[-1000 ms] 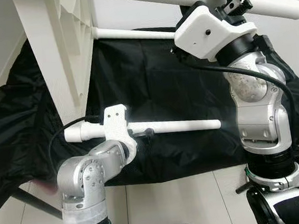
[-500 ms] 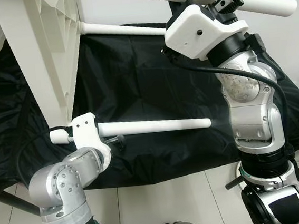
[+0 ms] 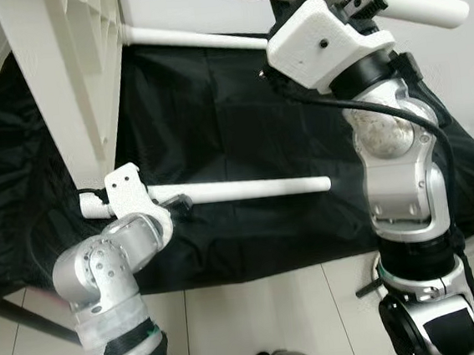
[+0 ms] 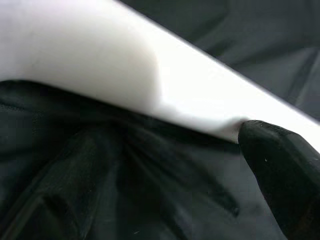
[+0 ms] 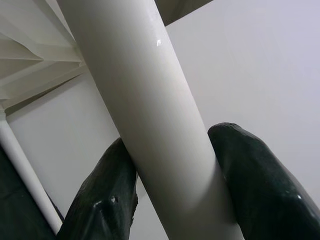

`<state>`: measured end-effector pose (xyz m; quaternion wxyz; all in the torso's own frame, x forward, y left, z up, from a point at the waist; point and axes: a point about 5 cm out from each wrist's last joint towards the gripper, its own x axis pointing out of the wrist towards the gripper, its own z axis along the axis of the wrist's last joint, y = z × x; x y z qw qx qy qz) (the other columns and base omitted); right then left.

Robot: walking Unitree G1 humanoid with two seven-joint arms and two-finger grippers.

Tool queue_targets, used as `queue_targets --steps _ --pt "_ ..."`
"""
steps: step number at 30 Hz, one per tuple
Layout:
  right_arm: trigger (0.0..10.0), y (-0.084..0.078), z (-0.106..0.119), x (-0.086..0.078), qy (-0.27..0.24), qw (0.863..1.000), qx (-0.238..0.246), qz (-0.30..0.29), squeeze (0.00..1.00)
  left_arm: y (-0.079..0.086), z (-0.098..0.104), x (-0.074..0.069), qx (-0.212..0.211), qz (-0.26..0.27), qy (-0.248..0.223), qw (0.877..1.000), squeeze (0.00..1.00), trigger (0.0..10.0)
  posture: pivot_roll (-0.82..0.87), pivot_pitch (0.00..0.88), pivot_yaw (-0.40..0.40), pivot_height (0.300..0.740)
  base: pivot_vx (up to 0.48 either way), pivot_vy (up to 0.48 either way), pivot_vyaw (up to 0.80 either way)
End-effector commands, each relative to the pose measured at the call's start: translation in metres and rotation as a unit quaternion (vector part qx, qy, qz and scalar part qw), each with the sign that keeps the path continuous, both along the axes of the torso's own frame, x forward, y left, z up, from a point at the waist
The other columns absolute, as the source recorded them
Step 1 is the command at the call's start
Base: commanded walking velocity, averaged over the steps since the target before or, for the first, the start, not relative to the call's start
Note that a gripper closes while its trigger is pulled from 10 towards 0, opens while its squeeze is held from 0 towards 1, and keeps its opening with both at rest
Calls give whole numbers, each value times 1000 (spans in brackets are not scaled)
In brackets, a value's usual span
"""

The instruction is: Building children table

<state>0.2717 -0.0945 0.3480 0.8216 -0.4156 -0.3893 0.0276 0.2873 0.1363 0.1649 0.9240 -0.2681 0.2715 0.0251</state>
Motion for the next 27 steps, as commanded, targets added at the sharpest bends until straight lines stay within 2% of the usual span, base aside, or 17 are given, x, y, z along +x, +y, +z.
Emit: queue_targets --steps 1,4,6,9,14,16,17,18,19,22,23,24,25,26,27 --pt "0 -1 3 -8 22 989 116 88 0 -66 -5 1 -113 -20 46 992 0 10000 -60 120 -7 740 0 0 0" --pt "0 -5 5 -9 32 984 145 99 0 -72 -4 4 -121 -26 50 991 0 10000 -66 120 -2 740 0 0 0" --pt "0 -10 8 -10 35 980 165 105 0 -74 3 8 -128 -23 32 991 0 10000 -69 121 4 740 0 0 0" --pt "0 -20 12 -8 56 964 232 115 0 -73 13 12 -150 1 15 989 0 10000 -73 123 8 740 0 0 0" --pt "0 -25 16 -7 66 953 267 129 0 -73 15 14 -171 19 13 985 0 10000 -77 120 9 740 0 0 0" --pt "0 -37 28 -5 66 934 322 141 0 -75 22 20 -193 26 -9 981 0 10000 -77 114 8 740 0 0 0" --pt "0 -45 33 -3 69 918 362 149 0 -76 29 24 -213 33 -28 976 0 10000 -77 110 7 740 0 0 0" --pt "0 -45 33 -3 69 918 362 149 0 -76 29 24 -213 33 -28 976 0 10000 -77 110 7 740 0 0 0" --pt "0 -49 35 -2 72 906 386 155 0 -76 34 27 -225 38 -41 973 0 10000 -77 110 7 740 0 0 0" --pt "0 -54 38 -1 70 905 392 151 0 -82 45 31 -249 28 -63 966 0 10000 -78 110 6 740 0 0 0" --pt "0 -56 39 1 71 902 398 153 0 -86 55 33 -251 12 -85 964 0 8745 -79 106 4 740 0 0 0" --pt "0 -56 39 1 71 902 398 153 0 -86 55 33 -251 12 -85 964 0 8745 -79 106 4 740 0 0 0" --pt "0 -58 41 3 73 901 401 151 0 -92 66 34 -261 -3 -112 959 0 0 -77 105 5 740 0 0 0" --pt "0 -60 42 6 77 897 408 153 0 -98 79 35 -267 -27 -140 953 0 0 -77 104 5 740 0 0 0" --pt "0 -60 42 6 77 897 408 153 0 -98 79 35 -267 -27 -140 953 0 0 -77 104 5 740 0 0 0"
